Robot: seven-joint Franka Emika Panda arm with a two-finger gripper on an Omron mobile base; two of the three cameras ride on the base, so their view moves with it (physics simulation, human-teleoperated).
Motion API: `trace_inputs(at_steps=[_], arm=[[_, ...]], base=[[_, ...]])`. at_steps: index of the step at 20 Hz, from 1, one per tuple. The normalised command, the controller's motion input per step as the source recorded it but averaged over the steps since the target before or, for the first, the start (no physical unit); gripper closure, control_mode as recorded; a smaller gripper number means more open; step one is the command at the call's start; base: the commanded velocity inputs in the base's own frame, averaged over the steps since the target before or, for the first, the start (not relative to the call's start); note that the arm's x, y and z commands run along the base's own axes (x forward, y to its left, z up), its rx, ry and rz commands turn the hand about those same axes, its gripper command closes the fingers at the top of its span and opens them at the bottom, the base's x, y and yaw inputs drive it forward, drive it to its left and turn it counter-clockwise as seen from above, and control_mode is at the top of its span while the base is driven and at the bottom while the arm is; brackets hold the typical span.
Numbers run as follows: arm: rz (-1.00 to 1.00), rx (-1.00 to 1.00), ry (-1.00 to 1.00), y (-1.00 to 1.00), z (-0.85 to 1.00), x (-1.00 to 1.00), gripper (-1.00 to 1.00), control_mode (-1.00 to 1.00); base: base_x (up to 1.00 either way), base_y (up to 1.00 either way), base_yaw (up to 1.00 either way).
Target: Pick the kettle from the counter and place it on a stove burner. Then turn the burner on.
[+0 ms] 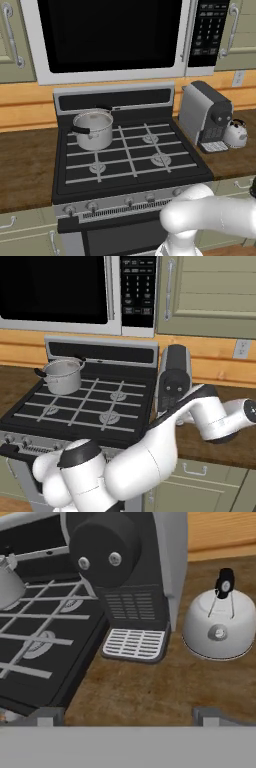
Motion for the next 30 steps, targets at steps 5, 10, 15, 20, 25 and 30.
trace_inputs(at_steps=[5,10,15,20,25,30], arm=[[0.0,-0.1,-0.26,0.0,-0.21,0.0,-1.0,-1.0],[0.0,-0.09,-0.26,0.0,-0.1,0.03,-1.0,-1.0],[0.0,-0.01,-0.29,0.01,-0.02,0.23,-1.0,-1.0],[0.0,0.0,-0.07,0.03,0.0,0.3,-1.0,-1.0],[0.0,0.0,0.0,0.0,0.0,0.25,-1.0,-1.0],[0.0,0.0,0.0,-0.05,0.0,0.29,-1.0,-1.0]], base=[[0.0,0.0,0.0],[0.0,0.0,0.0],[0.0,0.0,0.0],[0.0,0.0,0.0],[0.0,0.0,0.0],[0.0,0.0,0.0]])
